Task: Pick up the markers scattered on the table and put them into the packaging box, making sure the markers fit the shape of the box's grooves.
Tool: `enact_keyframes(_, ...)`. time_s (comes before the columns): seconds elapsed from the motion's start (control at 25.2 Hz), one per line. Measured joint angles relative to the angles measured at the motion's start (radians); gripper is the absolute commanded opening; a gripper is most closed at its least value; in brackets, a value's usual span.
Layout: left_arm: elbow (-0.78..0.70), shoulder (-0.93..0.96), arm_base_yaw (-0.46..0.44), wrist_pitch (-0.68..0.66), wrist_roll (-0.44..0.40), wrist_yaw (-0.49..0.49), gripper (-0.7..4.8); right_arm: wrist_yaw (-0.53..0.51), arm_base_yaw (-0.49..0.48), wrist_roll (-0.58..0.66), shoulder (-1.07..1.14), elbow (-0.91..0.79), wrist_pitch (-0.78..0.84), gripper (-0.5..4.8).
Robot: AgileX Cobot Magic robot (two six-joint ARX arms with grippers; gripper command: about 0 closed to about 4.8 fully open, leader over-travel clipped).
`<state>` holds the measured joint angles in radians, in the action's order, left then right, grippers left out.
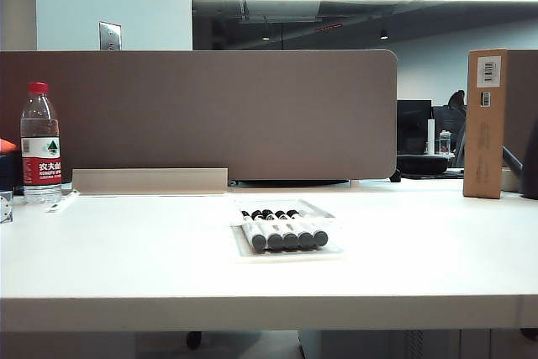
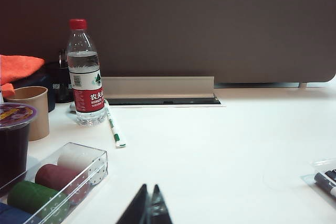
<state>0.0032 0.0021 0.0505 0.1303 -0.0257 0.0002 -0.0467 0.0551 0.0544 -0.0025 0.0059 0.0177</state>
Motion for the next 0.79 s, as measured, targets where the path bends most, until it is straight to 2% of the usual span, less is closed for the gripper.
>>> enact_keyframes(0.79, 0.000, 0.000, 0.000, 0.000, 0.000, 0.000, -0.05, 0.014, 0.000, 0.000, 0.000, 0.000, 0.000, -0.05)
